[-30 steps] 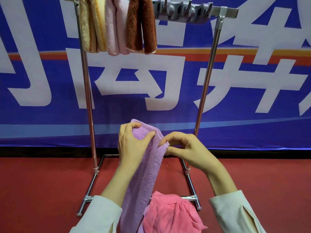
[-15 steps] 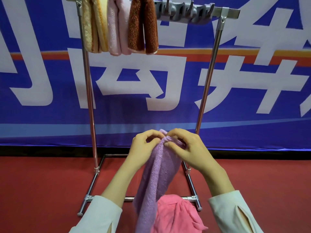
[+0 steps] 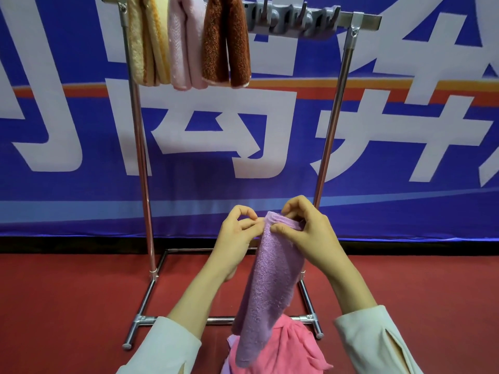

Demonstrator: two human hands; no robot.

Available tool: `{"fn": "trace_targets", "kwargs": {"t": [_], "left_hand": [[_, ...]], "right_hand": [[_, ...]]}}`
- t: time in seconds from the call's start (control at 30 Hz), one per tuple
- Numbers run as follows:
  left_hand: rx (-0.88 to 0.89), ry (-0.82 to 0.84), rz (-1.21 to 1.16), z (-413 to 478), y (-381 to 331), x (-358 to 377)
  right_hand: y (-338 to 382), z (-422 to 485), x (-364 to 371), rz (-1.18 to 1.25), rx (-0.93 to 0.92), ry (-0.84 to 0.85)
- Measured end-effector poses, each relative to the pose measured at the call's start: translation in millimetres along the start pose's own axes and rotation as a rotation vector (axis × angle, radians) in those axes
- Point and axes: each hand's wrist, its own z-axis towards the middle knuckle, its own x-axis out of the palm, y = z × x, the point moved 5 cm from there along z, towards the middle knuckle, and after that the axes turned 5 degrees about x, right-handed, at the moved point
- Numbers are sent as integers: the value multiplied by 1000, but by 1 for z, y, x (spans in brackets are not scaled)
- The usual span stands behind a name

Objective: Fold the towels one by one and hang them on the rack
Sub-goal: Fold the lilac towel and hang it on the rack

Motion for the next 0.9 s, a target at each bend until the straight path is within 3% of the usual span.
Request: {"fn": "trace_targets", "kwargs": {"t": [0.33, 0.63, 0.73, 0.9], "left_hand": [[53, 68, 8, 0, -3, 3], [82, 31, -32, 4, -6, -8], [69, 32, 23, 6, -2, -11], [31, -2, 91, 7, 7, -17]], "right_hand": [[-1, 1, -8, -21, 29, -52], [-10, -1, -19, -275, -69, 41], [-10, -2, -16, -332, -71, 149], [-11, -4, -8, -282, 3, 228]]}}
